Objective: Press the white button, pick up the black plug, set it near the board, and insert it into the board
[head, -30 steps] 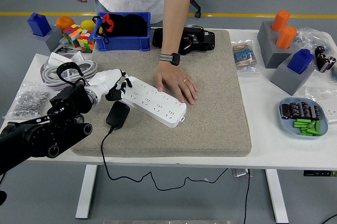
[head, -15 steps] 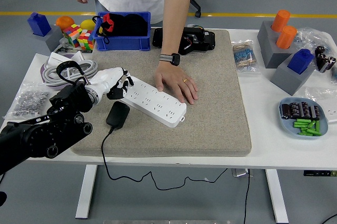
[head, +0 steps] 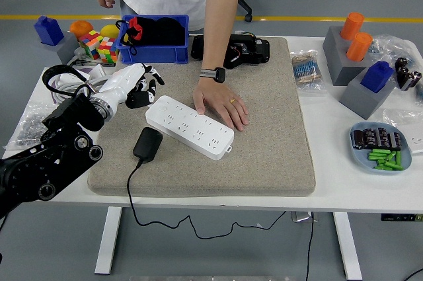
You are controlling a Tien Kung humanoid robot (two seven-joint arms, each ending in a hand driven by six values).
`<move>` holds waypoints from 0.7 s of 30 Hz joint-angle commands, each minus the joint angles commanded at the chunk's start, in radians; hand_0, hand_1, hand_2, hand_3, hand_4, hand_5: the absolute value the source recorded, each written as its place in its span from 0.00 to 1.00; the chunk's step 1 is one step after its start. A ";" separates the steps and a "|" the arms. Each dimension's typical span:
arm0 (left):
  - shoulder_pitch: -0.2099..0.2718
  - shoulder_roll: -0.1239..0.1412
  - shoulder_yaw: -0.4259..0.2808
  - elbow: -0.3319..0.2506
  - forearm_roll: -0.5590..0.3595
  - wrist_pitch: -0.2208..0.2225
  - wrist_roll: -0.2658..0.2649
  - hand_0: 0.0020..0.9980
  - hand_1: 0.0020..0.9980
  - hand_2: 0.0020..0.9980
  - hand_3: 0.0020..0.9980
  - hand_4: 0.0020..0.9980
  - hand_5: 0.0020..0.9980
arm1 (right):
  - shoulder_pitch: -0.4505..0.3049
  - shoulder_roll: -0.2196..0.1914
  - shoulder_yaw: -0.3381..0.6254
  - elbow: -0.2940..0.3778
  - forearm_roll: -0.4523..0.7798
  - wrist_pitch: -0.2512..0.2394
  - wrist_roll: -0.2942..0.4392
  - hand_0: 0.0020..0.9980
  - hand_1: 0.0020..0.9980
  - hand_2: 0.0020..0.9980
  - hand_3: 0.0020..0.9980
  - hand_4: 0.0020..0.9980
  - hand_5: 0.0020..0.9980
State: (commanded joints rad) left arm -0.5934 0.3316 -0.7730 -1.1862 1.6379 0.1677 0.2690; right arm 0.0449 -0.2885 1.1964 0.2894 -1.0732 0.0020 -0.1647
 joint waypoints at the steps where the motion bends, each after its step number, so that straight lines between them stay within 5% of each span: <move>1: 0.021 0.003 -0.021 -0.022 0.002 -0.005 0.005 0.27 0.41 0.49 0.67 0.70 0.00 | 0.000 0.000 0.000 0.000 0.000 0.000 0.000 0.64 0.64 0.62 0.61 0.68 0.46; 5: 0.106 0.014 -0.093 -0.101 0.004 -0.006 -0.001 0.27 0.41 0.49 0.67 0.70 0.00 | 0.000 0.000 0.001 0.001 -0.002 0.000 0.000 0.64 0.64 0.62 0.61 0.68 0.46; 6: 0.121 0.017 -0.103 -0.116 0.006 -0.004 -0.003 0.45 0.68 0.67 0.75 0.81 0.01 | 0.001 0.000 0.002 0.001 -0.002 0.000 0.000 0.64 0.64 0.62 0.60 0.68 0.46; 11: 0.195 0.030 -0.142 -0.180 0.030 -0.007 0.006 0.45 0.68 0.67 0.75 0.81 0.01 | 0.004 0.000 0.006 0.003 -0.003 -0.001 0.001 0.64 0.64 0.62 0.60 0.68 0.46; 12: 0.211 0.032 -0.149 -0.191 0.039 -0.009 0.012 0.73 0.83 0.82 0.82 0.96 0.29 | 0.005 0.000 0.007 0.003 -0.003 -0.001 0.001 0.64 0.64 0.62 0.60 0.68 0.46; 21: 0.331 0.002 -0.195 -0.230 0.110 -0.013 0.052 0.79 0.87 0.86 0.86 0.99 0.34 | 0.003 0.000 0.002 0.002 -0.003 -0.001 0.001 0.64 0.64 0.62 0.60 0.68 0.46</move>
State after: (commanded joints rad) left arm -0.2619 0.3335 -0.9677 -1.4158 1.7477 0.1549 0.3207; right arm 0.0479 -0.2882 1.1988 0.2913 -1.0763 0.0007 -0.1639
